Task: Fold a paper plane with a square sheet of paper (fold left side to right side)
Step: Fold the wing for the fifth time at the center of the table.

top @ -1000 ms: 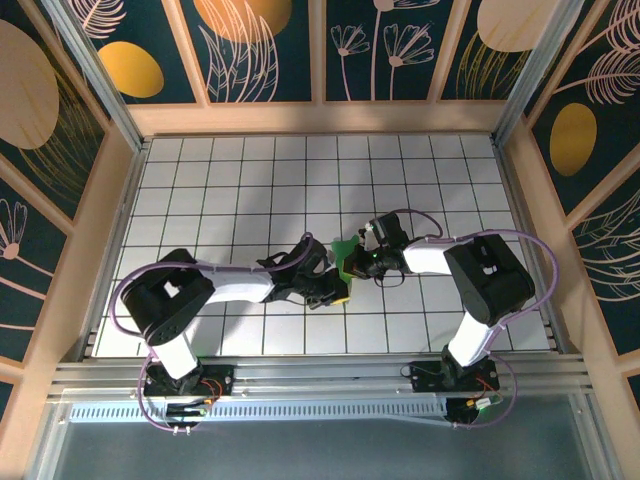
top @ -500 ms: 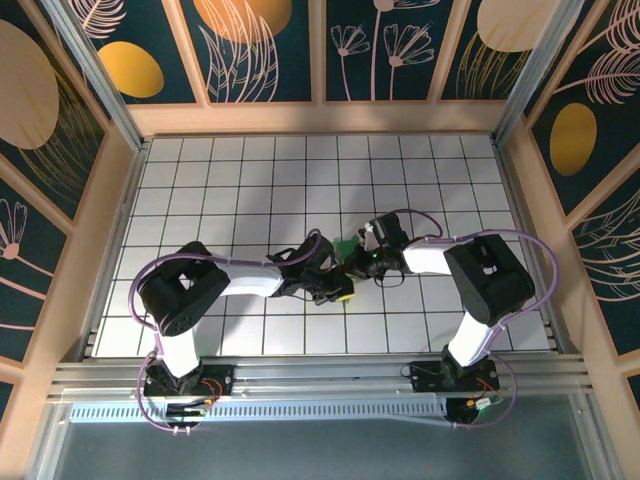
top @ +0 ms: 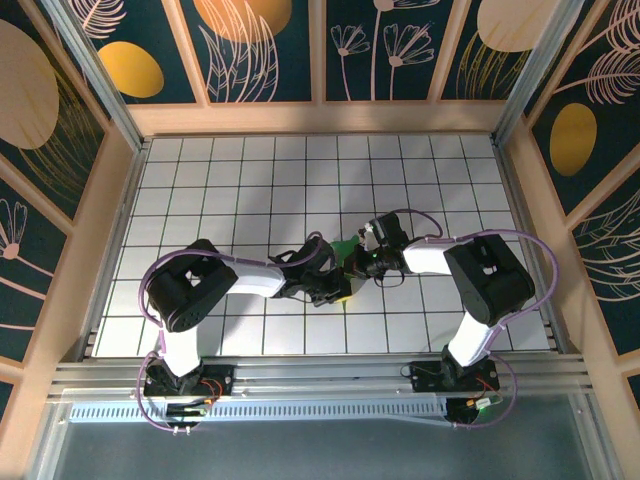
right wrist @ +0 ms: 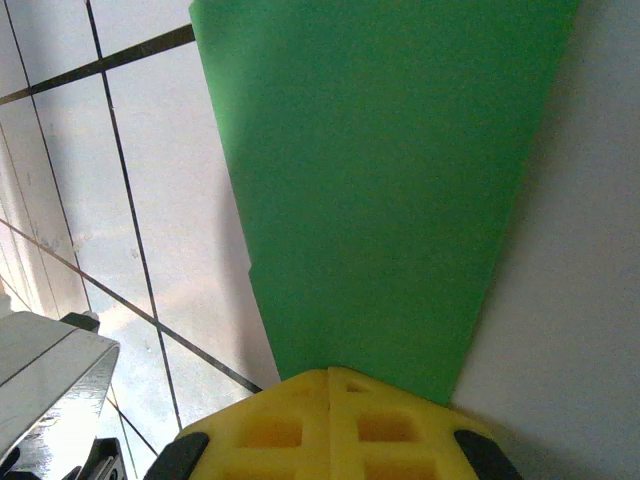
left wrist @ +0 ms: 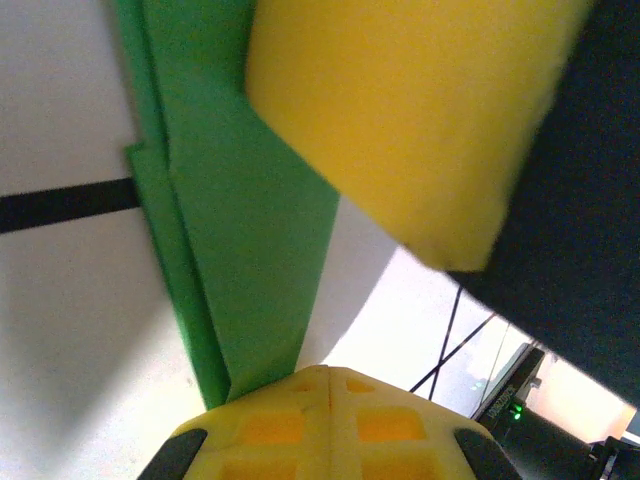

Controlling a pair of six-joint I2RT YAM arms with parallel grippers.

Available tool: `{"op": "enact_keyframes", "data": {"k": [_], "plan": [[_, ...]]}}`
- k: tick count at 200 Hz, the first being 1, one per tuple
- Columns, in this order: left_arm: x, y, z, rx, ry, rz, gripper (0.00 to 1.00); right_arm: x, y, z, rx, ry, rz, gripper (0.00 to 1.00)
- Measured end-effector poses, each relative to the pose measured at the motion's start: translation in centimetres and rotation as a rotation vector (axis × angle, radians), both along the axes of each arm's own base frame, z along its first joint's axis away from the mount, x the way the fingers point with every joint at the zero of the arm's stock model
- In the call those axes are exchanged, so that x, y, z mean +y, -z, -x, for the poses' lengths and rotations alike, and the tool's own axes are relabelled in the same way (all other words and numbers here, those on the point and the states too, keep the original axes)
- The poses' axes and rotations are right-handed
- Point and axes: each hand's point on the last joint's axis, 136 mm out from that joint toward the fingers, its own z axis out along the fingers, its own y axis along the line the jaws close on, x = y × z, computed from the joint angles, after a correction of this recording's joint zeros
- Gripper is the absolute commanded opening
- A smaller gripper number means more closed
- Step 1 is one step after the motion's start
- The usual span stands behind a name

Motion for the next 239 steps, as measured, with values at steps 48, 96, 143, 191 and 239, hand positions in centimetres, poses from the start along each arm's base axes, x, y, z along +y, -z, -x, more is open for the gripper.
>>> {"op": "enact_keyframes", "data": {"k": [48,96,143,191,239], "plan": [[0.0,0.1,0.2,-0.002,-0.001,0.015,0.00,0.1,0.0,0.0,0.001,-0.001,0.001,0.00],[-0.1,0.2,0.3,-0.009,0.001,0.008,0.00,0.1,0.0,0.0,0.004,-0.002,0.003,0.00],[-0.1,0.2,0.7,-0.023,0.008,-0.013,0.00,0.1,0.0,0.0,0.001,-0.006,0.005,0.00],[0.2,0.2,2.6,-0.008,0.049,-0.042,0.00,0.1,0.0,-0.1,0.001,-0.007,0.004,0.00],[1.1,0.0,4.4,0.018,0.079,-0.044,0.00,0.1,0.0,0.0,0.001,-0.007,0.005,0.00]]}}
